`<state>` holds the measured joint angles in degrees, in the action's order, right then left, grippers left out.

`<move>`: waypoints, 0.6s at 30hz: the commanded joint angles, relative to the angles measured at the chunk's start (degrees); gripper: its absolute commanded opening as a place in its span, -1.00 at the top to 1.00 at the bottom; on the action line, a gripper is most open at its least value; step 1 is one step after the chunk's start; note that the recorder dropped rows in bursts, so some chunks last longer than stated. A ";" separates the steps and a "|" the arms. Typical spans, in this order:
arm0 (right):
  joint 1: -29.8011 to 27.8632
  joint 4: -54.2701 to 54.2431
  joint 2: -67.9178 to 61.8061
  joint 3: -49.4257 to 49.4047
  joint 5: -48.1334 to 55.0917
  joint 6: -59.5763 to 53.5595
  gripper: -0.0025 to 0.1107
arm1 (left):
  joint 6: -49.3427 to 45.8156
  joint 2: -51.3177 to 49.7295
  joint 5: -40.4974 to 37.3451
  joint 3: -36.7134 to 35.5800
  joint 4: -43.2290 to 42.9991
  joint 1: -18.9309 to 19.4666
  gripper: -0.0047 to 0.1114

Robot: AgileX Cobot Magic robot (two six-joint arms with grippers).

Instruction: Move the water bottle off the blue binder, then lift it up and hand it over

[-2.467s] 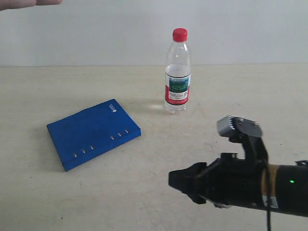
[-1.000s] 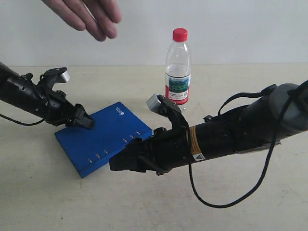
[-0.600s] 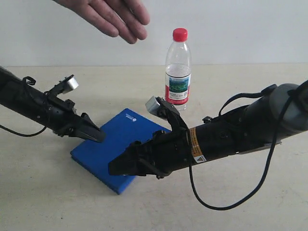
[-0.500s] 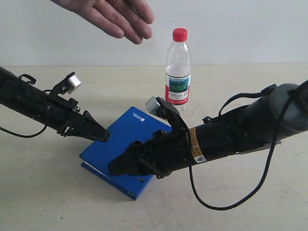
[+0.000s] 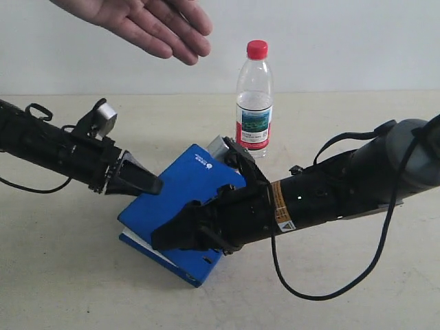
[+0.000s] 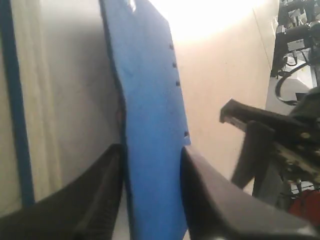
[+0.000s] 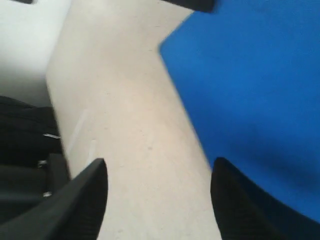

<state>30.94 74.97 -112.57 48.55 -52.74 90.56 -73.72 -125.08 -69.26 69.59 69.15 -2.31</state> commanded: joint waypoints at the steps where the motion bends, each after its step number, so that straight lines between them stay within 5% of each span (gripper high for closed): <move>1: -3.52 0.29 0.13 0.13 -15.27 -0.88 -0.02 | 2.98 -3.18 -0.70 -0.22 -2.82 -0.23 0.29; 6: -11.43 4.18 2.02 0.13 -17.23 3.82 0.19 | 2.98 -4.12 -0.70 -0.22 1.54 -0.23 -0.04; 10: -18.73 13.63 3.97 0.13 -16.84 8.56 0.46 | 2.59 -4.25 -0.70 -0.22 2.58 -0.23 -0.05; 13: -20.38 16.14 3.97 0.13 -12.91 11.53 0.48 | 1.92 -4.25 -0.70 -0.22 3.43 -0.23 0.15; 18: -17.60 23.66 3.97 0.13 1.05 12.69 0.39 | 1.92 -4.25 -0.70 -0.22 5.15 -0.48 0.77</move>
<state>11.83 94.08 -109.17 48.55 -58.00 102.61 -71.22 -129.18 -69.46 69.59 72.77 -2.31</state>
